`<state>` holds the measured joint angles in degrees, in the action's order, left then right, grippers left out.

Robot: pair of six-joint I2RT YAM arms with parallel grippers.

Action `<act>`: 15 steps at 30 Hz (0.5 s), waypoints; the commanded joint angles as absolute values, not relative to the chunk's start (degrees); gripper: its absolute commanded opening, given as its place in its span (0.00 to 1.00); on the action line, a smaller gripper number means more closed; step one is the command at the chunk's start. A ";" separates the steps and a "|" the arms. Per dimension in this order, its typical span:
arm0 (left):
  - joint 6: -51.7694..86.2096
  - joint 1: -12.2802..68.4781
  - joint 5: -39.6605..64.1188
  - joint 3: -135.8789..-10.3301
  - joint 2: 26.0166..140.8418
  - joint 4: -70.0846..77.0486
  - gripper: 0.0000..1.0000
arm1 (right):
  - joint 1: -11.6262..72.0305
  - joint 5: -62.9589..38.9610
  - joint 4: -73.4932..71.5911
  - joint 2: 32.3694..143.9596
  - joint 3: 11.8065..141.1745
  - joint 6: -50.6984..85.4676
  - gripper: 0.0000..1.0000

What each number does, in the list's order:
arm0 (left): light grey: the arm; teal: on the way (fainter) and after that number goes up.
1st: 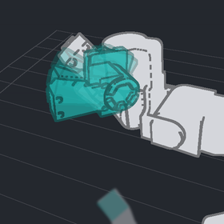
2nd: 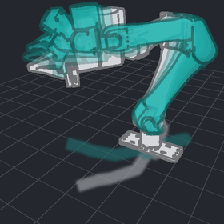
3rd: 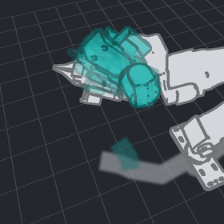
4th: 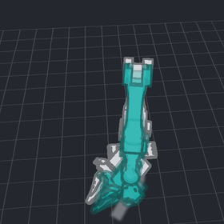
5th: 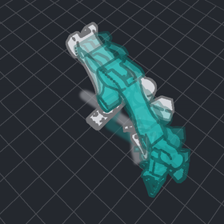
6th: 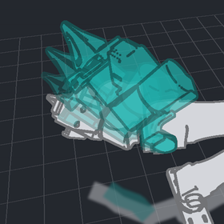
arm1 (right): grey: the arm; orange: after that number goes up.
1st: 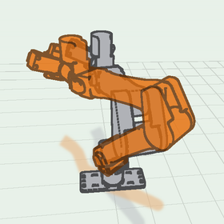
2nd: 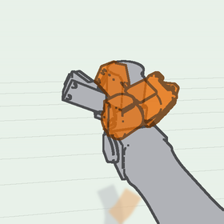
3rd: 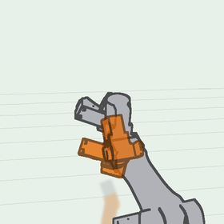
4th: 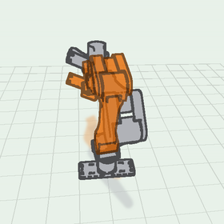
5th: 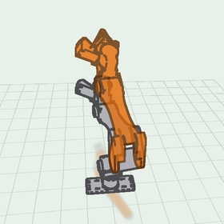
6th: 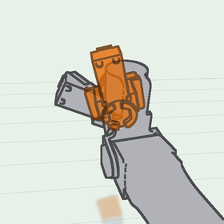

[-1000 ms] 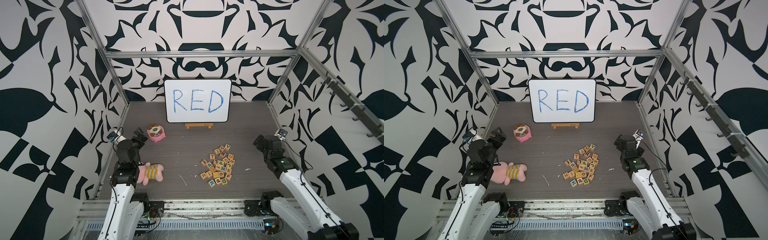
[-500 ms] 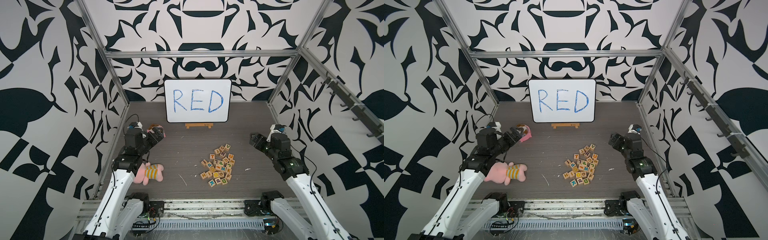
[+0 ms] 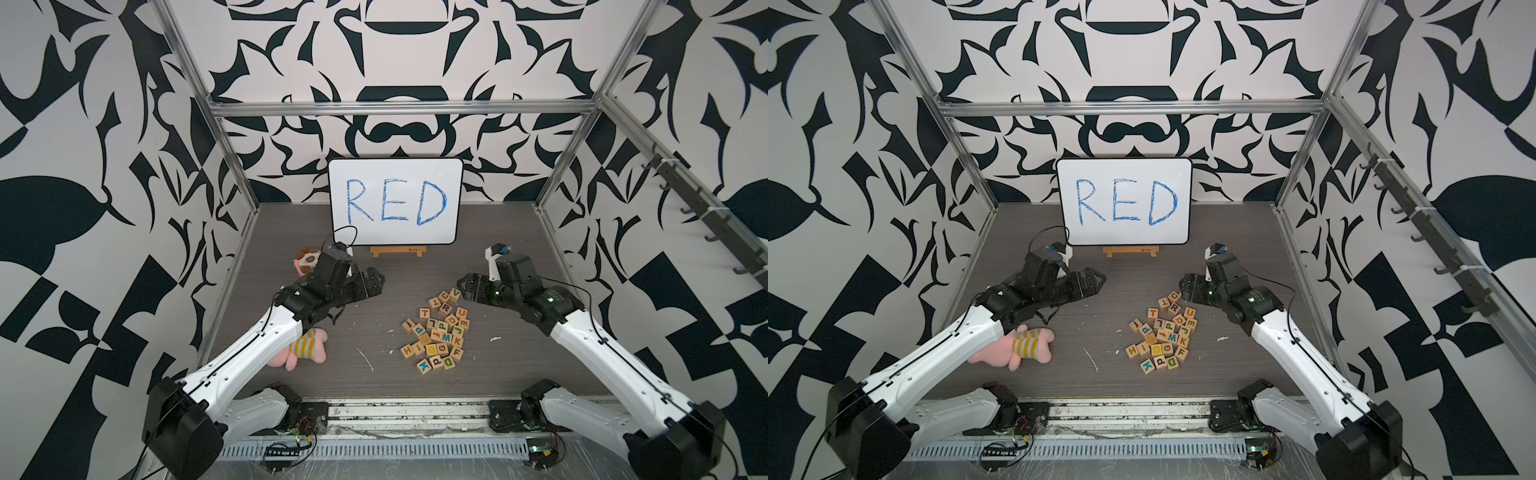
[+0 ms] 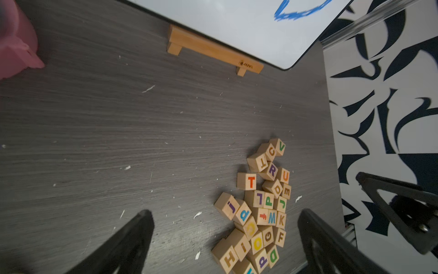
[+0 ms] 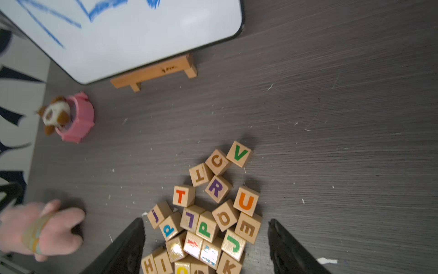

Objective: Assemble the uppercase word "red" with letter blocks
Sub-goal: Pick up the letter block from the center of the board.

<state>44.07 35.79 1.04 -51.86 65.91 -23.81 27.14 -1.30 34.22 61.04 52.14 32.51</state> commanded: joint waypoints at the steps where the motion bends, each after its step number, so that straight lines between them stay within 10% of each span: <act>1: 44.87 36.39 2.33 -53.66 67.08 -26.41 1.00 | 30.52 3.34 40.58 63.88 54.93 29.87 0.77; 15: 47.63 36.47 -1.75 -52.39 65.11 -26.44 0.99 | 31.55 10.51 41.31 62.69 53.42 30.63 0.72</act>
